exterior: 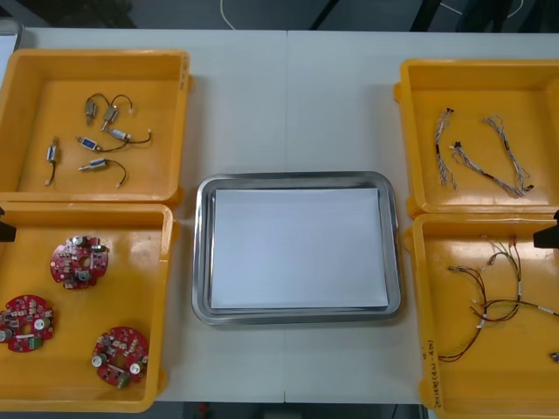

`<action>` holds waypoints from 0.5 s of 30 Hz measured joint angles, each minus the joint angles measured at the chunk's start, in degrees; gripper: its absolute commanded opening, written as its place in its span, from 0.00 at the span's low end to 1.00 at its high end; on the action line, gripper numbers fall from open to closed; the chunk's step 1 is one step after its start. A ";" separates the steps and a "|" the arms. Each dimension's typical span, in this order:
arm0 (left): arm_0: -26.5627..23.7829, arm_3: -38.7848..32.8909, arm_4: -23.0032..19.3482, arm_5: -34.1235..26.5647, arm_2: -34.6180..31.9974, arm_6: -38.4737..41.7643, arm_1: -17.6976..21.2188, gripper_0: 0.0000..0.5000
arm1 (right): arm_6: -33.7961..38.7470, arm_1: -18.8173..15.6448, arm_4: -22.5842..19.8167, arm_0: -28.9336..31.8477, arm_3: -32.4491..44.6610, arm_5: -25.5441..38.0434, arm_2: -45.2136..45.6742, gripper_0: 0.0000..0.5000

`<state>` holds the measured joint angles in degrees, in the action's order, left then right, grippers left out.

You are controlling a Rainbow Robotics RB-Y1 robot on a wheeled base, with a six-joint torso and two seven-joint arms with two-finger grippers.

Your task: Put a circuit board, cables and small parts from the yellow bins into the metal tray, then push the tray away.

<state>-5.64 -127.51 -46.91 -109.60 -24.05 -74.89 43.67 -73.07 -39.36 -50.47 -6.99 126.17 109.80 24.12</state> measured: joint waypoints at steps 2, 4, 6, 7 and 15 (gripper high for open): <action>0.19 0.02 -0.05 0.00 0.11 0.00 -0.01 1.00 | 0.00 -0.01 0.00 0.00 0.00 0.00 0.00 1.00; 0.64 0.02 -0.19 -0.01 0.33 0.00 -0.01 1.00 | -0.01 -0.05 0.00 0.01 0.00 0.00 0.00 1.00; 0.91 0.02 -0.29 -0.01 0.35 0.00 -0.01 1.00 | -0.02 -0.10 0.00 0.01 0.00 0.00 0.00 1.00; 0.93 0.02 -0.38 -0.01 0.35 0.00 -0.01 1.00 | -0.02 -0.10 -0.01 0.01 0.00 0.00 0.00 1.00; 1.12 0.02 -1.46 -0.01 0.35 0.00 -0.01 1.00 | -0.20 -0.89 -0.38 0.02 0.00 0.00 0.03 1.00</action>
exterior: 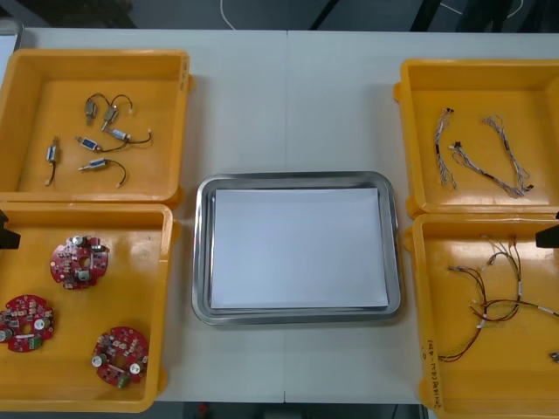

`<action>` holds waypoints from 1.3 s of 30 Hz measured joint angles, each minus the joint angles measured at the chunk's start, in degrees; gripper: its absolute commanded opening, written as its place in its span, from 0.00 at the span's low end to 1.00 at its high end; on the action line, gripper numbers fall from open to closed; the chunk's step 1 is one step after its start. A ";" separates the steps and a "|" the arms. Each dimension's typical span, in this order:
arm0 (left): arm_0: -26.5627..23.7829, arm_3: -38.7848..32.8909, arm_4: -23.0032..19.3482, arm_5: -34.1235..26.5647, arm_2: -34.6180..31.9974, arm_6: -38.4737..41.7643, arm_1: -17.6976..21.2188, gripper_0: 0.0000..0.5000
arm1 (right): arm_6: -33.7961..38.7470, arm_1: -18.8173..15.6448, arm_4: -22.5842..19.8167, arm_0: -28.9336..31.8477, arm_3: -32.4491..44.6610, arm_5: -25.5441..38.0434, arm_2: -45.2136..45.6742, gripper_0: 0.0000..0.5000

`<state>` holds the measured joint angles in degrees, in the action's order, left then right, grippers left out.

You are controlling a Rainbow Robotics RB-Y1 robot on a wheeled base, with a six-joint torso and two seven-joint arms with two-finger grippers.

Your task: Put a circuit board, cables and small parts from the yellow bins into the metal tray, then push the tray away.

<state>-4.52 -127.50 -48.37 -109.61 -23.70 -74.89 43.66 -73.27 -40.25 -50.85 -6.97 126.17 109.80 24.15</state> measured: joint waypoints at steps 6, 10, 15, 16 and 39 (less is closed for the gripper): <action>2.16 0.00 -0.53 2.65 0.00 0.00 0.00 1.00 | -0.10 -2.20 -1.48 0.00 -0.51 0.00 0.00 1.00; 4.65 -0.05 -0.58 5.88 0.00 0.00 0.00 1.00 | -0.25 -4.81 -5.33 0.20 -1.97 0.00 0.01 1.00; 8.24 -0.44 -1.06 10.34 0.00 0.00 0.00 1.00 | -1.01 -9.07 -8.91 1.65 -2.75 0.00 0.07 1.00; 9.03 -0.61 -1.16 11.27 0.00 0.00 0.00 1.00 | -1.95 -9.76 -9.40 2.15 -2.76 0.00 0.13 1.00; 23.90 -2.47 -0.15 28.24 4.48 0.00 0.00 1.00 | -31.80 -12.84 -10.19 14.07 -6.19 -14.60 1.54 1.00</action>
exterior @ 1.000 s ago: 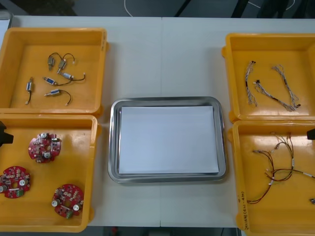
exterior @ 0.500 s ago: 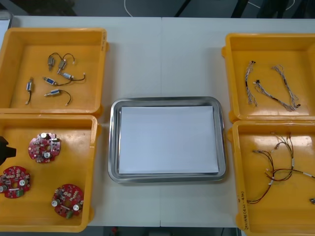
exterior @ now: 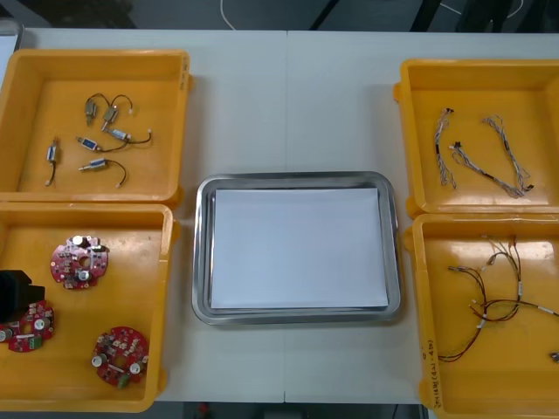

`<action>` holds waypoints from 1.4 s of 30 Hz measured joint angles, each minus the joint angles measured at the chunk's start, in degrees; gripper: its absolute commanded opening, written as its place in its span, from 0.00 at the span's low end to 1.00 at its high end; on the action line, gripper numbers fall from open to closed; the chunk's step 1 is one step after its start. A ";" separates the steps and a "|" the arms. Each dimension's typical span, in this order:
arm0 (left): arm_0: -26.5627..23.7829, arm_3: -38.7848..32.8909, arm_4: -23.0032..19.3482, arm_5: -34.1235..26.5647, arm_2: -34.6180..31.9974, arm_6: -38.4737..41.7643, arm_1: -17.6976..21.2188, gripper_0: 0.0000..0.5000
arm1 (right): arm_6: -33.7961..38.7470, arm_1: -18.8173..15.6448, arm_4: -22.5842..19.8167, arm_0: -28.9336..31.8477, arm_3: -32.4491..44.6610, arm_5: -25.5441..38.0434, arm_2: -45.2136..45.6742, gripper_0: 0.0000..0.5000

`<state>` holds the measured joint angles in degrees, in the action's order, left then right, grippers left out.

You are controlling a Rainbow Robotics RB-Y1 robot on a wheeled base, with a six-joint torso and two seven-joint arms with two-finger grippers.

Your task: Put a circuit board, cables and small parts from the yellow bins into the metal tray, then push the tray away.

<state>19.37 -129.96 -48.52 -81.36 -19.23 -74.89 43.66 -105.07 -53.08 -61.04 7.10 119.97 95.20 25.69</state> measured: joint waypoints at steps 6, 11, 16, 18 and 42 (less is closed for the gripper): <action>2.44 -0.03 0.69 2.63 1.35 0.00 0.00 1.00 | -6.46 -0.67 -0.06 3.49 0.00 -3.87 0.00 1.00; 4.45 -0.04 1.54 5.40 2.64 0.00 0.00 1.00 | -6.47 -0.72 -0.07 6.12 -0.01 -6.35 -0.10 1.00; 5.95 -0.04 2.17 7.25 3.96 0.00 0.00 1.00 | -7.82 -0.85 -0.06 8.67 -0.02 -9.53 -0.86 1.00; 6.47 -0.04 2.37 7.91 4.32 0.00 0.00 1.00 | -8.54 -0.91 0.11 9.49 -0.02 -11.15 -1.45 1.00; 7.56 6.57 5.39 18.94 10.13 0.00 0.00 1.00 | -13.09 -1.63 5.63 13.63 -6.78 -26.81 -11.61 1.00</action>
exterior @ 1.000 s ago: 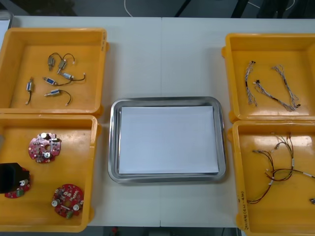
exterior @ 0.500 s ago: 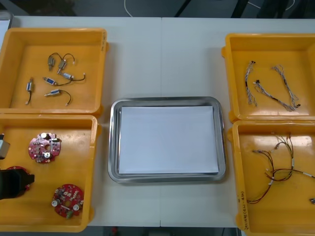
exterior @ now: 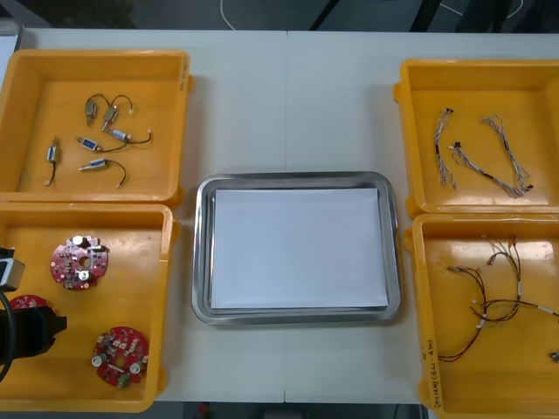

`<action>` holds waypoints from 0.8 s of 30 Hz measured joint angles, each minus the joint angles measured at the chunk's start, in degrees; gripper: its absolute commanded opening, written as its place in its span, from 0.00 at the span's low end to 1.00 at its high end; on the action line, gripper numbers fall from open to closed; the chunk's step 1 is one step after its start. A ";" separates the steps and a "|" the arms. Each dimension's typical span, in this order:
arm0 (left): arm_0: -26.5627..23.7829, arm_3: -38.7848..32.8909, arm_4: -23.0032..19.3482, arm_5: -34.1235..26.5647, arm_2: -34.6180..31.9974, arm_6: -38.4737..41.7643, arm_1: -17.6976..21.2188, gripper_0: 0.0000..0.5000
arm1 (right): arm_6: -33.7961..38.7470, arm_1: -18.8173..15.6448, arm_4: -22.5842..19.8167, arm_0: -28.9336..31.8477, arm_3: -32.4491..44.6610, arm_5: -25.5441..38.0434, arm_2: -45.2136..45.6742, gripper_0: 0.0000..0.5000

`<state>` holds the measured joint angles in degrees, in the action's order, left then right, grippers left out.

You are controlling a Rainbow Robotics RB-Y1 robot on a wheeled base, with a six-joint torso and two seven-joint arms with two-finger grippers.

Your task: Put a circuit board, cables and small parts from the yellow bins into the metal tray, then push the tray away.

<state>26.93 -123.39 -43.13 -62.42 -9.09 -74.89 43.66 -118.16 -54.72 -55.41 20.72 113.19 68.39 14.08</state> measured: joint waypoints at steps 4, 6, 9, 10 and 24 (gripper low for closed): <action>0.00 0.92 0.26 0.99 0.58 0.00 0.00 1.00 | -0.01 -0.01 0.67 -0.66 -2.14 -1.64 -1.79 1.00; 0.00 1.43 0.48 1.56 0.92 0.00 0.00 1.00 | -0.04 -0.02 0.87 -1.21 -3.34 -3.16 -2.94 1.00; 0.00 1.68 0.78 1.90 1.40 0.00 0.00 1.00 | -0.06 -0.04 0.91 -2.18 -5.24 -5.65 -4.99 1.00; 0.00 1.68 0.81 1.94 1.48 0.00 0.00 1.00 | -0.07 -0.05 0.92 -2.53 -5.85 -6.26 -5.69 1.00; -0.05 1.79 1.76 2.75 1.63 0.00 0.00 0.08 | -2.10 -0.10 1.56 -5.09 -9.88 -8.47 -9.19 1.00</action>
<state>26.88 -121.60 -41.37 -59.67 -7.46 -74.89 43.66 -120.26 -54.82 -53.85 15.63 103.31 59.92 4.89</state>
